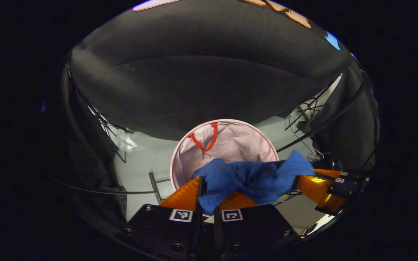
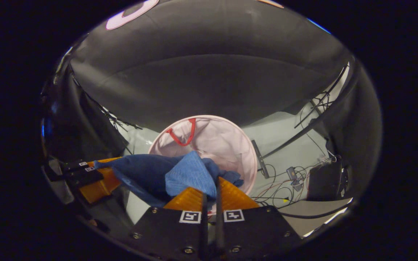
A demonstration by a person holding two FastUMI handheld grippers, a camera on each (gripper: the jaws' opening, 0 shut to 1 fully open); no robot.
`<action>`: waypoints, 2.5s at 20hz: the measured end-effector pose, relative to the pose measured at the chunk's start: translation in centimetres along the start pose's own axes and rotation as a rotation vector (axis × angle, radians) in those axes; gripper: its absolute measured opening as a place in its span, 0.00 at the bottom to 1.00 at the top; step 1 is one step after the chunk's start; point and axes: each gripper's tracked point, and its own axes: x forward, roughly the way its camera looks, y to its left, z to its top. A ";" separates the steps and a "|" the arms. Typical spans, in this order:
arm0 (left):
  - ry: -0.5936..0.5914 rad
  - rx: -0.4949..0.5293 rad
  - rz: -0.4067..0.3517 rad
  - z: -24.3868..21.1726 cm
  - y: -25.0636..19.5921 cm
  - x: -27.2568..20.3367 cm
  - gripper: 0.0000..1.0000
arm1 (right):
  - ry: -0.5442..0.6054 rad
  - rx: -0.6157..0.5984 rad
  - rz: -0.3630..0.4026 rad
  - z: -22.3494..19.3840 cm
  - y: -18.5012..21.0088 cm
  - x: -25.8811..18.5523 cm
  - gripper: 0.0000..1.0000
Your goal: Grasp the clothes on the hanger with both hands and then place them into the laundry hamper below.
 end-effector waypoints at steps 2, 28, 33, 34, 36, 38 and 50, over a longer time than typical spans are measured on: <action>-0.032 0.005 -0.007 0.9 -1.2 -1.5 0.31 | -0.025 -0.009 0.006 -0.1 -0.2 -1.5 0.24; -0.492 -0.047 0.116 -2.9 -4.6 -34.3 0.99 | -0.602 -0.019 0.098 -1.6 -4.6 -37.2 0.99; -0.641 -0.040 0.118 0.2 -4.4 -39.5 0.98 | -0.768 -0.068 0.078 1.1 -3.6 -44.5 0.99; -0.672 -0.031 0.128 1.1 -4.0 -40.5 0.98 | -0.790 -0.060 0.081 1.8 -3.3 -45.5 0.99; -0.736 -0.014 0.138 3.0 -3.5 -42.5 0.98 | -0.837 -0.030 0.093 3.3 -2.7 -47.7 0.99; -0.785 0.003 0.133 4.5 -3.4 -44.3 0.98 | -0.877 -0.009 0.090 4.2 -2.8 -49.0 0.99; -0.939 0.064 0.160 6.0 -1.4 -53.0 0.95 | -0.947 0.067 0.067 5.4 -3.3 -51.2 0.99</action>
